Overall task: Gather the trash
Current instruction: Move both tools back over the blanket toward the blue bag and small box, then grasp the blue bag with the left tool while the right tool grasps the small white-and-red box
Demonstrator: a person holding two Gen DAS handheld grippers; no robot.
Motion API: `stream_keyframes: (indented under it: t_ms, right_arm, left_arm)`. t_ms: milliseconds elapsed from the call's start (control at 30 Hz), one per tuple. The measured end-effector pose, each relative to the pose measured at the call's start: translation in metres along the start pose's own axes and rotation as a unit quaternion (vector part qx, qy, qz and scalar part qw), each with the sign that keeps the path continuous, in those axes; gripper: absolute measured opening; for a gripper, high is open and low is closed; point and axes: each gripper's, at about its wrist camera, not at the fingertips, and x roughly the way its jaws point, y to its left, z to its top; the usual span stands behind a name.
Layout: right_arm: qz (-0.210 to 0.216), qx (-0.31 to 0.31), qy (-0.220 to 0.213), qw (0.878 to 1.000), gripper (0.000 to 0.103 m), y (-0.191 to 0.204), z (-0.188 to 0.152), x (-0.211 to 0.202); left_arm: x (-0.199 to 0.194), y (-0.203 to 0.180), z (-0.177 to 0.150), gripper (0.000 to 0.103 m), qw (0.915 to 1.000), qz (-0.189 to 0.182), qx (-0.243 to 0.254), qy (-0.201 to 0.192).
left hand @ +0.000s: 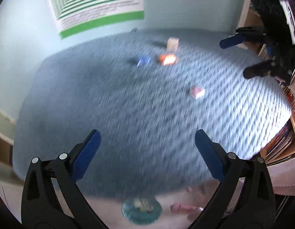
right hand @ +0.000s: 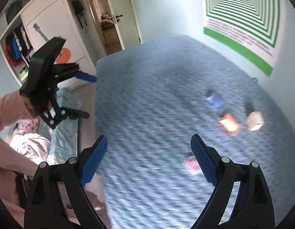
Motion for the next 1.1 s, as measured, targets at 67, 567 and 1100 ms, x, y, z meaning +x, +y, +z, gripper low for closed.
stream_keyframes:
  t_ms: [67, 567, 1100]
  right_arm:
    - [-0.010, 0.006, -0.003, 1.000, 0.088, -0.026, 0.000, -0.008]
    - [-0.062, 0.079, 0.011, 0.995, 0.088, -0.182, -0.007, 0.025]
    - [-0.069, 0.115, 0.077, 0.988, 0.086, -0.261, -0.004, 0.139]
  left_arm:
    - [0.012, 0.000, 0.026, 0.097, 1.0000, 0.004, 0.006, -0.006]
    - [0.143, 0.022, 0.139, 0.097, 0.9957, 0.013, 0.082, 0.040]
    - [0.289, 0.039, 0.175, 0.096, 0.9803, -0.040, 0.165, 0.101]
